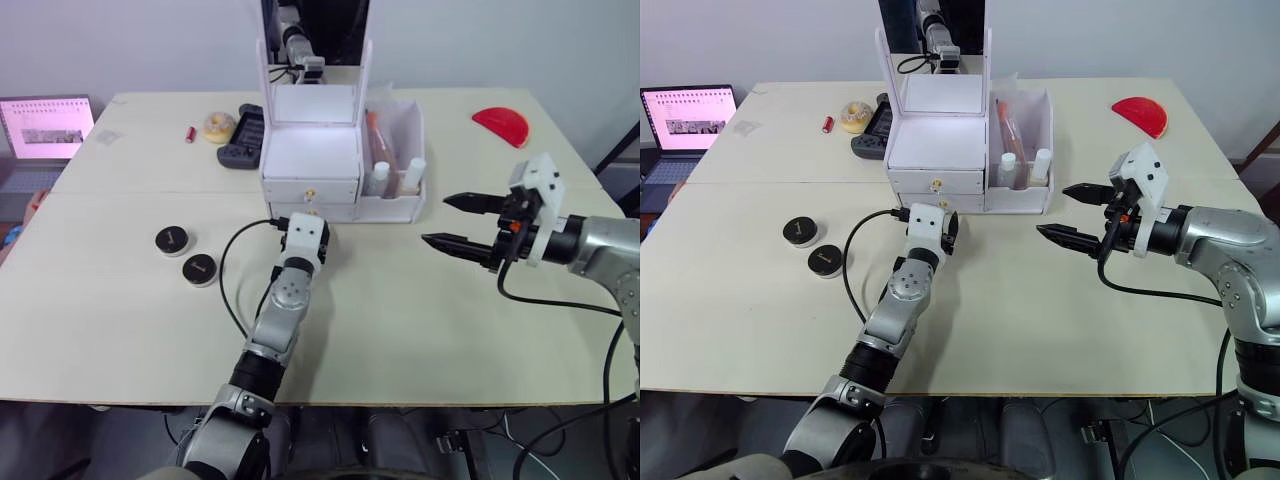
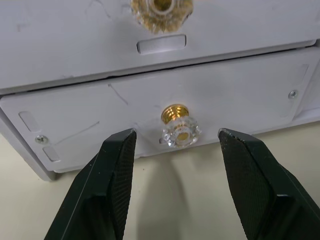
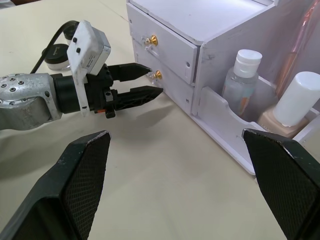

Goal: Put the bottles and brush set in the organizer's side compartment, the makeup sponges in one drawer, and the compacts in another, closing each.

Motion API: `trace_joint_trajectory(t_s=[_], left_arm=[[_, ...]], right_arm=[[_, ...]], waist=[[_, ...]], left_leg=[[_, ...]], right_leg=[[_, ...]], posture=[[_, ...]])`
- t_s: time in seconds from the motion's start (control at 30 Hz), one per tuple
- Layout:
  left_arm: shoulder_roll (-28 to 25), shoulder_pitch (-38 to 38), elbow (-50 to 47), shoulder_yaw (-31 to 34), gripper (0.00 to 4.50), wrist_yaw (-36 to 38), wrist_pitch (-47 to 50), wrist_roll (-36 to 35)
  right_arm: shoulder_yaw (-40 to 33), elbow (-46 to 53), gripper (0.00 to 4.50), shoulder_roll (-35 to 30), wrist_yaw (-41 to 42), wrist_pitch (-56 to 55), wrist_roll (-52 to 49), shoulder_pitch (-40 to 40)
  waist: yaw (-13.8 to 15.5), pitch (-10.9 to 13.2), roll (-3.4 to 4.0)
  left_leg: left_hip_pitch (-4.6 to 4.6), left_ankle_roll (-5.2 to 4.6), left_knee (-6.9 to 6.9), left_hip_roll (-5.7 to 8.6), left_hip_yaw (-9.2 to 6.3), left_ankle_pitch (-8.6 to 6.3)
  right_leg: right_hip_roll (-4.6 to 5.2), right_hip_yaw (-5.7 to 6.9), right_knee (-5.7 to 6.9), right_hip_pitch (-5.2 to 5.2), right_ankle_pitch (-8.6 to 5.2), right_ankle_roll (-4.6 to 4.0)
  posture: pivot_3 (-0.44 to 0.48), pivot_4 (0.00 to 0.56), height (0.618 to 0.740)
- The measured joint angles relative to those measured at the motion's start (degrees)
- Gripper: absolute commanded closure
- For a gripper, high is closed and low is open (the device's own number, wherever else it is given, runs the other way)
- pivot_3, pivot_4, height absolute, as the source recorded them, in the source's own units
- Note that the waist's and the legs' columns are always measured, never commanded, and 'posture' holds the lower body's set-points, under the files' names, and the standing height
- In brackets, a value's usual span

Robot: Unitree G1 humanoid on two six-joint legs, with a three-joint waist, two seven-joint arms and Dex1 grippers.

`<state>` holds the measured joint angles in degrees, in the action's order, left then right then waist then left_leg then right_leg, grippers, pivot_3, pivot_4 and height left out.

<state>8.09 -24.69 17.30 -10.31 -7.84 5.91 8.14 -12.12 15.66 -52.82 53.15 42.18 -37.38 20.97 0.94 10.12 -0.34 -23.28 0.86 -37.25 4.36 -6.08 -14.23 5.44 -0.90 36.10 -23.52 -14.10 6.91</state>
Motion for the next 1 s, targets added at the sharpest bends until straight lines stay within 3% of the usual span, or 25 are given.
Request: trace_joint_trajectory(t_s=[0.27,0.37,0.43,1.0], left_arm=[[0.11,0.00,0.05,0.01,1.79,0.02,-0.16,-0.01],[0.12,0.00,0.06,0.01,2.58,0.05,-0.23,-0.01],[0.12,0.00,0.06,0.02,3.48,0.07,-0.27,-0.01],[0.18,0.45,-0.58,-0.02,3.48,0.53,-0.33,-0.01]], right_arm=[[0.00,0.06,0.00,0.00,0.00,0.09,0.00,-0.08],[0.00,0.11,0.00,0.00,0.00,0.09,0.00,-0.12],[0.00,0.12,0.00,0.00,0.00,0.09,0.00,-0.24],[0.00,0.12,0.00,0.01,0.02,0.09,0.03,-0.27]], waist=[[0.00,0.00,0.00],[0.00,0.00,0.00],[0.00,0.00,0.00],[-0.01,0.00,0.00]], left_leg=[[0.00,0.00,0.00,0.00,0.00,0.00],[0.00,0.00,0.00,0.00,0.00,0.00],[0.00,0.00,0.00,0.00,0.00,0.00],[0.00,0.00,0.00,0.00,0.00,0.00]], right_leg=[[0.00,0.00,0.00,0.00,0.00,0.00],[0.00,0.00,0.00,0.00,0.00,0.00],[0.00,0.00,0.00,0.00,0.00,0.00],[0.00,0.00,0.00,0.00,0.00,0.00]], posture=[[0.000,0.150,0.740],[0.000,0.150,0.740],[0.000,0.150,0.740],[0.000,0.150,0.740]])
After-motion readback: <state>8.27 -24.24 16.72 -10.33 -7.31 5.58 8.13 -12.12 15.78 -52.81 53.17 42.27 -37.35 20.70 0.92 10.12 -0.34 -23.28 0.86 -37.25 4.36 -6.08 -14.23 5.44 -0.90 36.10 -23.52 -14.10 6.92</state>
